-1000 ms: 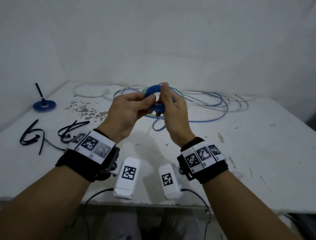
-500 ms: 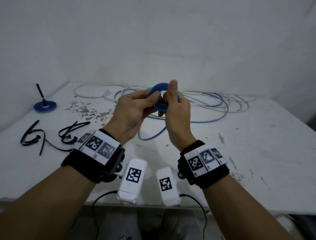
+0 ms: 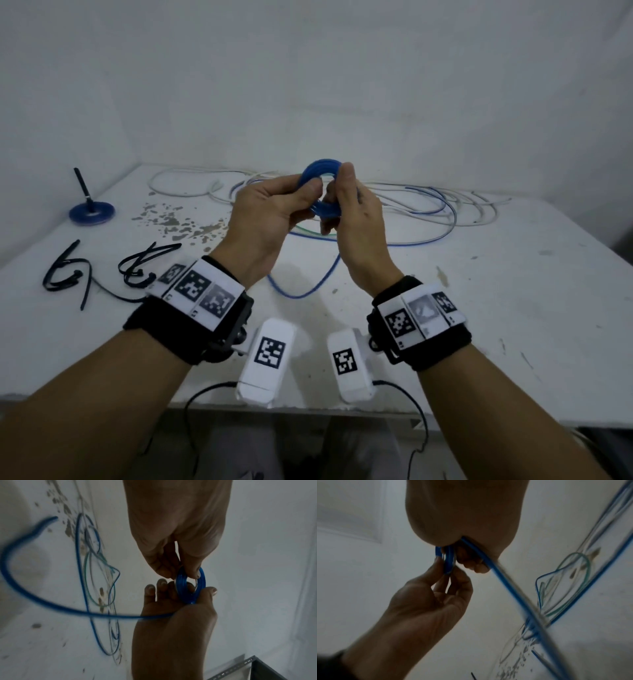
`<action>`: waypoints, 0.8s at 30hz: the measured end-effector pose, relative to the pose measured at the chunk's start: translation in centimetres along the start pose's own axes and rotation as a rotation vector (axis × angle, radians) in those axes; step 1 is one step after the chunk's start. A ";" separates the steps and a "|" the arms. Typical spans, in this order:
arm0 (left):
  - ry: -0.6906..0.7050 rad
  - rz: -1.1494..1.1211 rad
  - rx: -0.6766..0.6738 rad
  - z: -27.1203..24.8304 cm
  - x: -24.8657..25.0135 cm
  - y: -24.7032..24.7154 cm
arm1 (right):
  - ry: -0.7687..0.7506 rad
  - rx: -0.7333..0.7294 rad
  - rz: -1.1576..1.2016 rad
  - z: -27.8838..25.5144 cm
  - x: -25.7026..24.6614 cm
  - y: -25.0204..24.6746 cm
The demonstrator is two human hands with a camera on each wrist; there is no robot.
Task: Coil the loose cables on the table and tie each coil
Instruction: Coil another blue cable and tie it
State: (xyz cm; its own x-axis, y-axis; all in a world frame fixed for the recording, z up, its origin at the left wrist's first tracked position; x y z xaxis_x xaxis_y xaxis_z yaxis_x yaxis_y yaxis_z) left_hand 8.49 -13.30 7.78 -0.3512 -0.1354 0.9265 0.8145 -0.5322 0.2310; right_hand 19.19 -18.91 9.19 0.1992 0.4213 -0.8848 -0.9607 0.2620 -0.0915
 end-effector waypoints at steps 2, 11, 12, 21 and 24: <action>-0.027 -0.013 -0.062 -0.4 -0.5 0.4 | -0.040 -0.008 -0.056 -0.1 -0.1 -0.2; -0.006 0.295 -0.130 -0.4 1.2 0.0 | -0.016 -0.115 -0.211 0.6 0.1 -0.8; -0.005 0.233 -0.108 -0.3 1.0 0.1 | -0.036 -0.050 -0.144 0.4 0.0 -0.9; -0.044 0.218 -0.031 0.0 0.6 -0.5 | -0.051 -0.159 -0.389 1.2 -0.2 -1.2; -0.025 0.218 -0.030 0.2 0.7 -0.2 | -0.046 -0.092 -0.306 1.0 0.0 -1.4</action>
State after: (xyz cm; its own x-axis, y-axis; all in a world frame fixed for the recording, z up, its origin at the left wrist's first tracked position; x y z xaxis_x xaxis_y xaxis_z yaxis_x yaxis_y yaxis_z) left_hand 8.20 -13.10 8.44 -0.1563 -0.2291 0.9608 0.8558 -0.5171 0.0159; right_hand 20.70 -18.38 9.80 0.4880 0.3748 -0.7883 -0.8680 0.3040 -0.3928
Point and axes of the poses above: each hand's wrist, its own z-axis towards the middle knuckle, its own y-axis out of the palm, x = y × z, the point moved 6 cm from there along z, towards the middle knuckle, and after that the axes turned 9 degrees about -x, right-handed, at the moved point
